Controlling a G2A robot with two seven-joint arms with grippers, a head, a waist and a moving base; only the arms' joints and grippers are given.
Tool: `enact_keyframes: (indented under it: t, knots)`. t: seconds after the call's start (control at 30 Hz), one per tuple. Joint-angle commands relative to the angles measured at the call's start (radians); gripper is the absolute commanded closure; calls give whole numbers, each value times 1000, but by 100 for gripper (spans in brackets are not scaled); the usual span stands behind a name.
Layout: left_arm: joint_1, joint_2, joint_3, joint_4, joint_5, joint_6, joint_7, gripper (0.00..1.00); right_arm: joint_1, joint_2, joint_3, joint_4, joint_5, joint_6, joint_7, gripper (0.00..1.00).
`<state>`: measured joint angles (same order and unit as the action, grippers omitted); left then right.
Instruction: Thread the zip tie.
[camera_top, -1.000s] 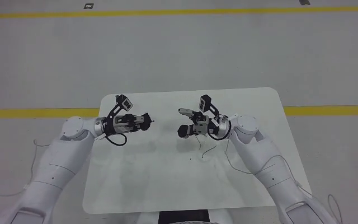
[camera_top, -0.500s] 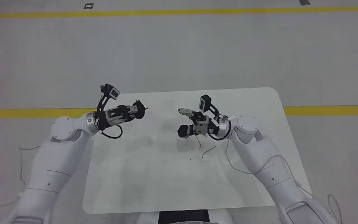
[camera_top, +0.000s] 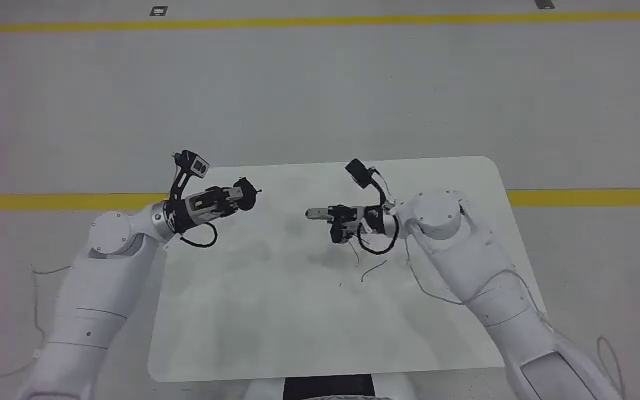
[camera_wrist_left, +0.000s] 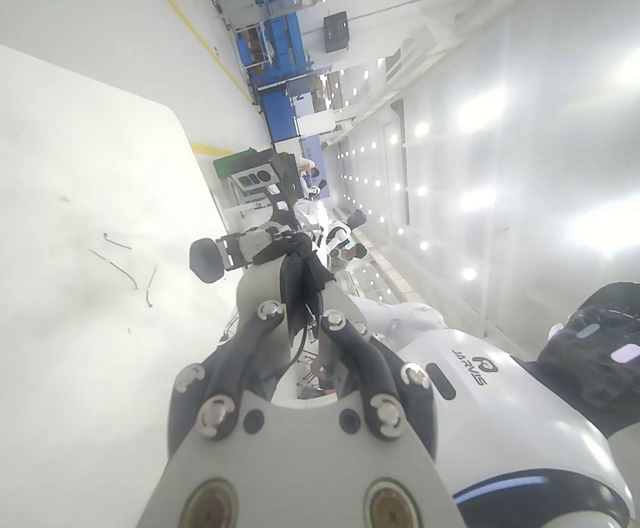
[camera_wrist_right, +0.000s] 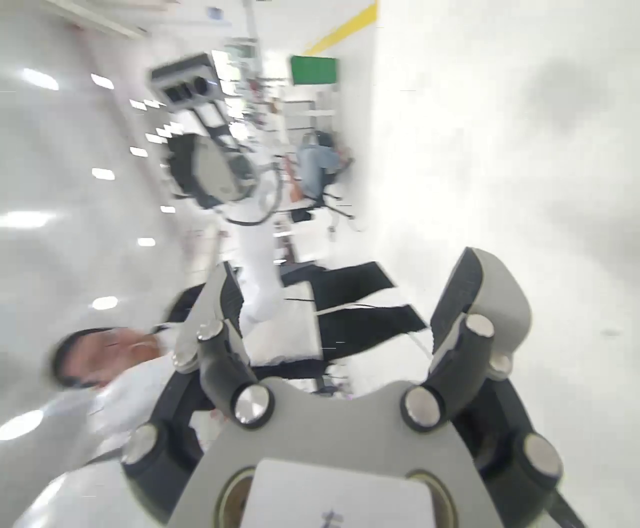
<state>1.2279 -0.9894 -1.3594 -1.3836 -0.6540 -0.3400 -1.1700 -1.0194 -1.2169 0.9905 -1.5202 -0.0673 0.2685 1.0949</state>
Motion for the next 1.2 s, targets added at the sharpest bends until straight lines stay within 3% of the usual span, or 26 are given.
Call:
enact_keyframes:
  t: [0.0, 0.17, 0.53, 0.6, 0.8, 0.87, 0.93, 1.17]
  knots:
    - [0, 0, 0, 0, 0, 0, 0, 100, 21, 7, -30, -33, -169, 23, 58, 0]
    - [0, 0, 0, 0, 0, 0, 0, 100, 60, 13, -116, -52, -354, 34, 158, 0]
    - [0, 0, 0, 0, 0, 0, 0, 100, 58, 13, -117, -52, -356, 30, 152, 0]
    - [0, 0, 0, 0, 0, 0, 0, 100, 57, 12, -142, -53, -399, -4, 129, 0]
    - [0, 0, 0, 0, 0, 0, 0, 100, 99, -4, -235, -23, -526, -27, 99, 0]
    - [0, 0, 0, 0, 0, 0, 0, 100, 111, -11, -259, -9, -553, -27, 93, 0]
    - [0, 0, 0, 0, 0, 0, 0, 100, 125, -16, -286, 15, -625, 11, 82, 0]
    - [0, 0, 0, 0, 0, 0, 0, 100, 125, -17, -288, 16, -631, 19, 80, 0]
